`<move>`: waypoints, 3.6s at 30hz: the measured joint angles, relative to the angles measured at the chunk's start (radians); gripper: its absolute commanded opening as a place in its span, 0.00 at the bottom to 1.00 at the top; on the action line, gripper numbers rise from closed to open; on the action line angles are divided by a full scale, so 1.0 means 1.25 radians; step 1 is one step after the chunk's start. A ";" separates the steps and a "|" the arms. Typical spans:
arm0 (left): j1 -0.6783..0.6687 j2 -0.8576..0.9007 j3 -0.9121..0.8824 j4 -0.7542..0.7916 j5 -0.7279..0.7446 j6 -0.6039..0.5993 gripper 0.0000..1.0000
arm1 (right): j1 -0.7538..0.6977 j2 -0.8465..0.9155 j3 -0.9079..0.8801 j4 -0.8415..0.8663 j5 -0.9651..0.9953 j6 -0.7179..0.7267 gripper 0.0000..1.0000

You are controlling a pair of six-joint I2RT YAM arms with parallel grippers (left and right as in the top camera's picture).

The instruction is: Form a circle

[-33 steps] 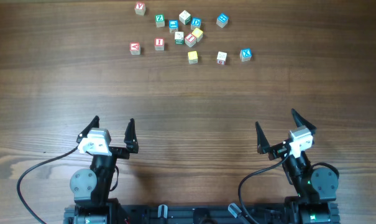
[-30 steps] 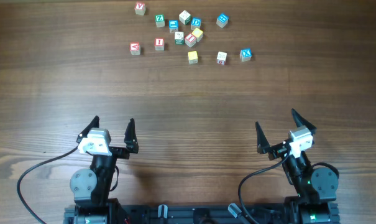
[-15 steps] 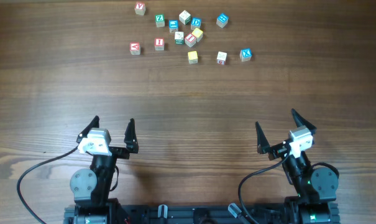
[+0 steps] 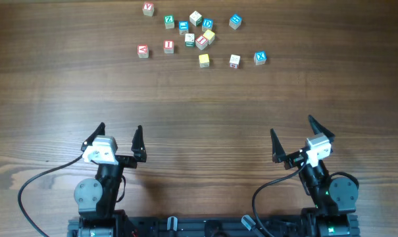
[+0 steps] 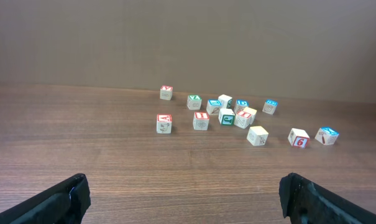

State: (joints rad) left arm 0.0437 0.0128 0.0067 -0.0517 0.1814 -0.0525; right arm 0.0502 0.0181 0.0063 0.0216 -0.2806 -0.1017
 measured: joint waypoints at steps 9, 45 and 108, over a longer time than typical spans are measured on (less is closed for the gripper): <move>0.000 0.000 0.000 0.000 0.000 0.000 1.00 | 0.000 0.000 0.000 0.000 0.000 0.000 1.00; 0.000 0.000 0.000 0.000 0.000 0.000 1.00 | 0.000 0.000 0.000 0.000 0.000 0.000 1.00; -0.037 1.172 1.144 -0.648 0.064 -0.110 1.00 | 0.000 -0.002 0.000 0.000 0.000 0.000 0.99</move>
State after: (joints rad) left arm -0.0021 1.4773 1.4364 -0.8619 0.2615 -0.1905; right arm 0.0502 0.0154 0.0063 0.0212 -0.2806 -0.1017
